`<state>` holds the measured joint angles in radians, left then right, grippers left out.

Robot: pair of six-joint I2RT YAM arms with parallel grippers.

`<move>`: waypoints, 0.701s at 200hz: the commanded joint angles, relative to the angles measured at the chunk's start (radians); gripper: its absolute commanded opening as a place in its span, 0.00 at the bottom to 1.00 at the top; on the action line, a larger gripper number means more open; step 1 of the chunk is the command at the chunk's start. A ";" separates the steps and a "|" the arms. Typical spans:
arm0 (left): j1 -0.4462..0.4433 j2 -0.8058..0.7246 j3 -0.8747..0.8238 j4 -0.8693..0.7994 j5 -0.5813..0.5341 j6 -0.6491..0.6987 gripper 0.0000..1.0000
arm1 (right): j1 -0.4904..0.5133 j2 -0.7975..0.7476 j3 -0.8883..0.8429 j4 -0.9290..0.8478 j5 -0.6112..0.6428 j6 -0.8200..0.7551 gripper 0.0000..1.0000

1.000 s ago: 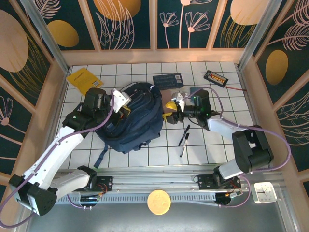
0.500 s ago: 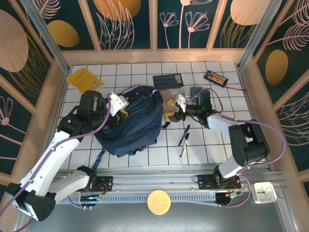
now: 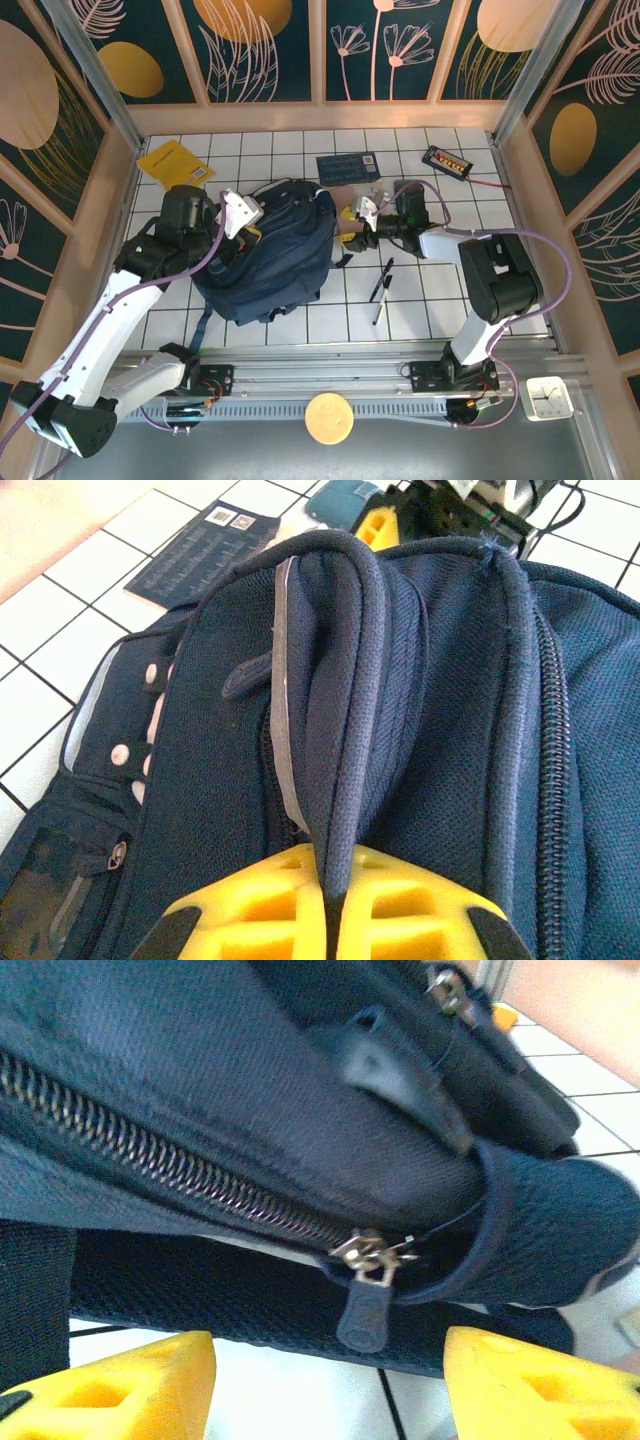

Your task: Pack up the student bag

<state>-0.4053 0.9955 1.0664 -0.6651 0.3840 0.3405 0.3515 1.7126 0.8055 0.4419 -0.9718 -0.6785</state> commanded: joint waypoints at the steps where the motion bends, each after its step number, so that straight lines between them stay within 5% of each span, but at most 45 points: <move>1: 0.006 -0.018 0.067 0.088 0.032 0.029 0.00 | 0.020 0.028 0.022 0.066 -0.039 0.030 0.63; 80: 0.008 -0.029 0.060 0.074 0.023 0.031 0.00 | 0.017 0.116 0.072 0.191 -0.060 0.161 0.62; 140: 0.009 -0.032 0.063 0.072 0.015 0.028 0.00 | 0.021 0.123 0.064 0.215 -0.064 0.191 0.46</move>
<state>-0.4038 0.9955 1.0737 -0.6785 0.3813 0.3477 0.3710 1.8320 0.8597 0.6147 -1.0080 -0.5076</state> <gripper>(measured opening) 0.069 0.498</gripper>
